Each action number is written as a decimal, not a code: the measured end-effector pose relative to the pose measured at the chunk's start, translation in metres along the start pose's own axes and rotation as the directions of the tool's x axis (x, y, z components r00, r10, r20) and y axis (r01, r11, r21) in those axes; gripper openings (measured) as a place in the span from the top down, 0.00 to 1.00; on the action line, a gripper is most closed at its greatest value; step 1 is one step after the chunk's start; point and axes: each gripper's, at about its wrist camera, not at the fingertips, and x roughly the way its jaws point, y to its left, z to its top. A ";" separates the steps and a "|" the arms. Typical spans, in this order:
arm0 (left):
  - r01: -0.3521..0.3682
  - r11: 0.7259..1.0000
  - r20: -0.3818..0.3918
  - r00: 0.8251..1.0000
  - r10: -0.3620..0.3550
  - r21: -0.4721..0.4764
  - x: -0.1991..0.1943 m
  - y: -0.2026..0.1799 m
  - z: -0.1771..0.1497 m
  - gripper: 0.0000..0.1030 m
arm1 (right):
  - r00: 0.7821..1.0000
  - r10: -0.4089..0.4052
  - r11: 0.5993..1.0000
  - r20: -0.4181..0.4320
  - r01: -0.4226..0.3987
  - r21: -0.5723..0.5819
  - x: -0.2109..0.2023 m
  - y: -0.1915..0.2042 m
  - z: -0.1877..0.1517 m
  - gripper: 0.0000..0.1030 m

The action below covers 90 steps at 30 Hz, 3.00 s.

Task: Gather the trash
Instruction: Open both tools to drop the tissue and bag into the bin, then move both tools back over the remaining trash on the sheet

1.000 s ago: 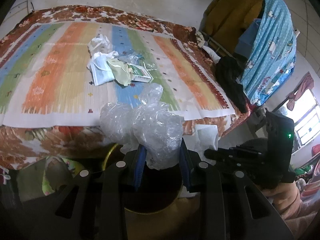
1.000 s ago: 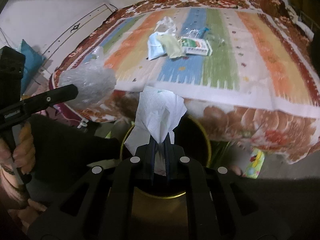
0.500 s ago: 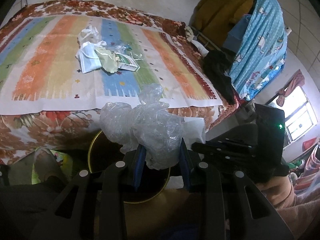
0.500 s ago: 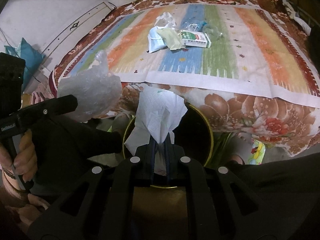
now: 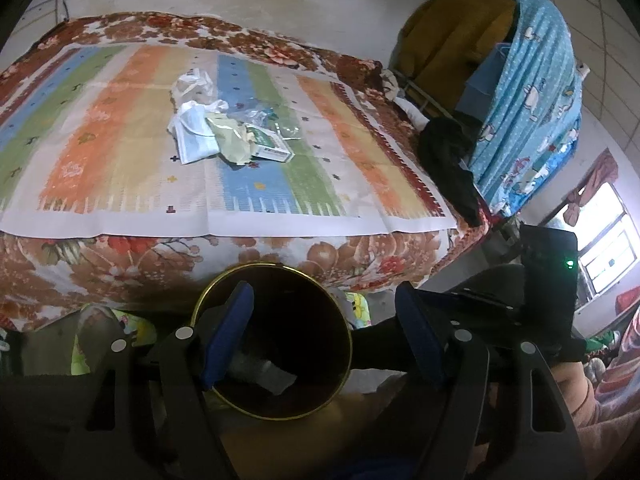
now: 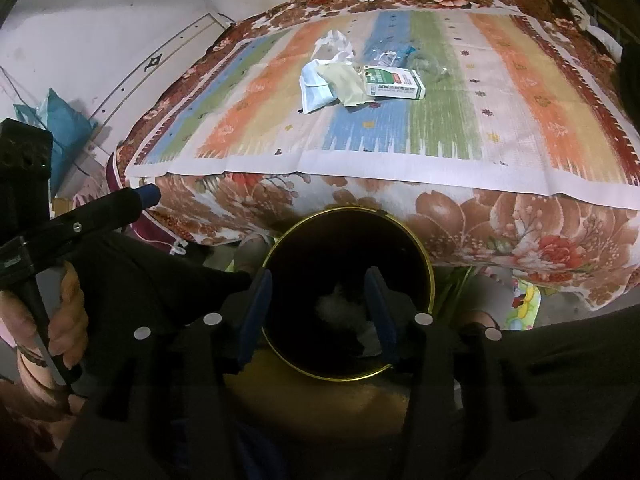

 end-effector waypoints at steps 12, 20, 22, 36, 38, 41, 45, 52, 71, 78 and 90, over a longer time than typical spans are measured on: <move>-0.130 0.990 -0.002 0.991 0.130 -0.056 0.006 0.016 0.008 0.28 | 0.998 -0.003 1.000 0.056 0.003 -0.007 -0.003 -0.002 0.029 0.44; -0.227 0.973 0.029 0.973 0.228 -0.042 0.004 0.019 0.025 0.22 | 0.998 -0.019 1.000 0.057 0.019 -0.001 0.007 -0.015 0.065 0.39; -0.265 0.963 0.036 0.963 0.267 -0.046 0.004 0.022 0.034 0.21 | 0.998 -0.040 0.999 0.054 0.041 -0.014 0.011 -0.016 0.075 0.38; -0.383 0.923 0.047 0.922 0.384 -0.024 0.021 0.034 0.093 0.09 | 0.995 -0.092 0.995 0.043 0.094 -0.031 0.029 -0.023 0.123 0.26; -0.399 0.917 0.036 0.916 0.399 -0.003 0.029 0.036 0.103 0.06 | 0.993 -0.109 0.993 0.052 0.111 -0.035 0.031 -0.023 0.131 0.20; -0.407 0.913 0.007 0.913 0.407 -0.002 0.038 0.043 0.114 0.06 | 0.989 -0.135 0.990 0.063 0.137 -0.039 0.034 -0.026 0.147 0.16; -0.412 0.908 -0.035 0.911 0.410 -0.073 0.046 0.060 0.127 0.06 | 0.987 -0.152 0.988 0.055 0.154 -0.029 0.045 -0.032 0.170 0.12; -0.459 0.884 -0.057 0.888 0.456 -0.090 0.059 0.076 0.151 0.06 | 0.982 -0.185 0.983 0.050 0.185 0.007 0.064 -0.047 0.202 0.09; -0.481 0.859 -0.139 0.876 0.462 -0.177 0.113 0.125 0.195 0.06 | 0.988 -0.156 0.947 0.012 0.146 0.286 0.121 -0.073 0.246 0.09; -0.541 0.827 -0.172 0.839 0.516 -0.155 0.139 0.156 0.203 0.06 | 0.996 -0.089 0.847 -0.018 0.085 0.525 0.155 -0.106 0.256 0.09; -0.485 0.861 -0.222 0.866 0.449 -0.154 0.178 0.182 0.214 0.06 | 0.996 0.083 0.618 -0.014 -0.041 0.785 0.210 -0.137 0.270 0.09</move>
